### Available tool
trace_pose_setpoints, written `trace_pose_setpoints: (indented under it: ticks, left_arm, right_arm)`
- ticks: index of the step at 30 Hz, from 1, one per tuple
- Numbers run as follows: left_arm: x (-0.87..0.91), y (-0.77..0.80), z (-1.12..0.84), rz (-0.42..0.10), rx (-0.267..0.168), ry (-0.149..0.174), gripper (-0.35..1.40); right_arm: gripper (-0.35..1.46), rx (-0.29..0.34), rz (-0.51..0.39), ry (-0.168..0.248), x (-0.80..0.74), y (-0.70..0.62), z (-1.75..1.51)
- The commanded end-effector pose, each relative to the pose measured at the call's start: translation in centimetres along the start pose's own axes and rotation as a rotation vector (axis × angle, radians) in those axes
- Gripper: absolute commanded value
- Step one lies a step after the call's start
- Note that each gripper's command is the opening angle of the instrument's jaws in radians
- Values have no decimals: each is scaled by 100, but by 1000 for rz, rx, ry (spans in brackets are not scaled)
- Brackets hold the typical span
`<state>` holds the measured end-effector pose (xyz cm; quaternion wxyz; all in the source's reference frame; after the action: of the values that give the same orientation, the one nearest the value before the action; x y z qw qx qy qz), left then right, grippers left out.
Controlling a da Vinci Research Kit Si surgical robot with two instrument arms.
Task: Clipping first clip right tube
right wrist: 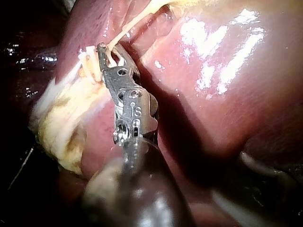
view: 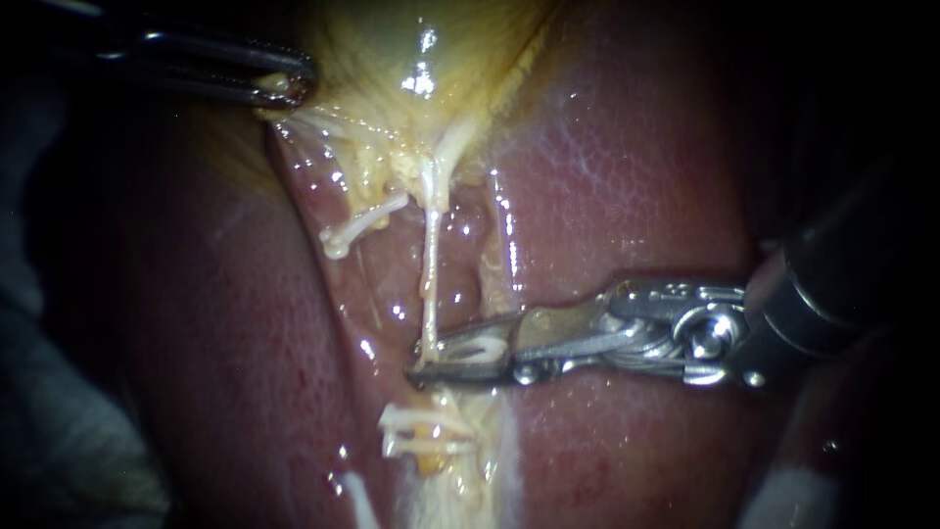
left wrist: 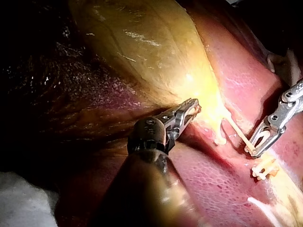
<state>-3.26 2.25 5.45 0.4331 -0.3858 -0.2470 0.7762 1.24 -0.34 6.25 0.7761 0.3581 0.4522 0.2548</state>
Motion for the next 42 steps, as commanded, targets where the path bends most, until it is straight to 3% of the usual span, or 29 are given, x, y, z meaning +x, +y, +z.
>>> trace_pose_setpoints:
  ticks: [1,4,9,21,31,37,42]
  left_arm:
    - [0,0,0,0,0,0,-35]
    - [0,0,0,0,0,0,-35]
    - [0,0,0,0,0,0,-35]
    - [0,0,0,0,0,0,-35]
    - [0,0,0,0,0,0,-35]
    - [0,0,0,0,0,0,-35]
    - [0,0,0,0,0,0,-35]
  right_arm:
    - [14,2,1,9,0,0,0]
    - [31,9,1,25,0,1,0]
    - [43,17,2,41,0,2,0]
    - [47,17,-2,40,-6,8,-1]
    - [47,14,-11,39,-18,23,-1]
    - [47,31,-14,75,-23,29,0]
    - [47,65,-8,134,-23,31,0]
